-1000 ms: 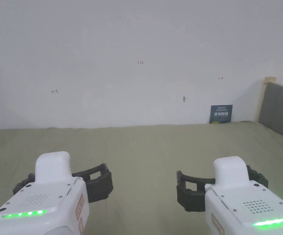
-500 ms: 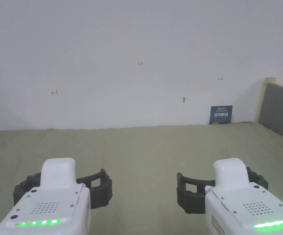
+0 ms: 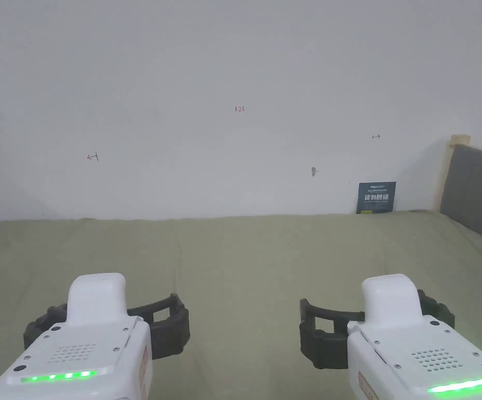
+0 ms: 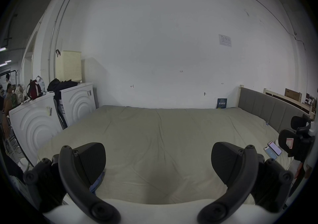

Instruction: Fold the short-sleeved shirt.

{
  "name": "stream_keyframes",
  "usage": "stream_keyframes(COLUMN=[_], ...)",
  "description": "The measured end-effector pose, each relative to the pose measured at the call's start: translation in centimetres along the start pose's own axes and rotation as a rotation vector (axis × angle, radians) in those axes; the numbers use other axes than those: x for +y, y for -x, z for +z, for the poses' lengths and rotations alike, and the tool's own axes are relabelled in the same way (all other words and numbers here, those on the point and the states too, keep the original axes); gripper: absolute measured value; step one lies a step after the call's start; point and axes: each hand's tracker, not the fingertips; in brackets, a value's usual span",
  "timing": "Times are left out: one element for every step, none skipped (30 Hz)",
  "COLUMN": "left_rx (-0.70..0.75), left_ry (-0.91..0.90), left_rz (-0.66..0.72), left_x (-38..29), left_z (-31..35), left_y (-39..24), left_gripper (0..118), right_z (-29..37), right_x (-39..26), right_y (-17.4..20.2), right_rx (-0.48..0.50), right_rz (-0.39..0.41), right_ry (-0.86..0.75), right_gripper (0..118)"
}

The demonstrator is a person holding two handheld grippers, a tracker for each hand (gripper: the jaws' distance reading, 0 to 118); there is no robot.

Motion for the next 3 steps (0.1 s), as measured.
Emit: stream_keyframes(left_rx=[-0.001, 0.0, 0.001], left_ry=[0.001, 0.001, 0.003], left_rz=[0.0, -0.002, -0.005], left_x=[0.01, -0.01, -0.01], left_z=[-0.03, -0.09, -0.13], left_y=[0.01, 0.0, -0.02], left_gripper=[118, 118, 118], right_z=[-0.04, -0.1, -0.14], right_x=[0.0, 0.02, 0.03], right_y=[0.02, 0.04, 0.05], right_rx=[-0.001, -0.003, -0.002], right_rz=[0.003, 0.003, 0.002], right_ry=[0.0, 0.001, 0.001], right_gripper=[118, 118, 118])
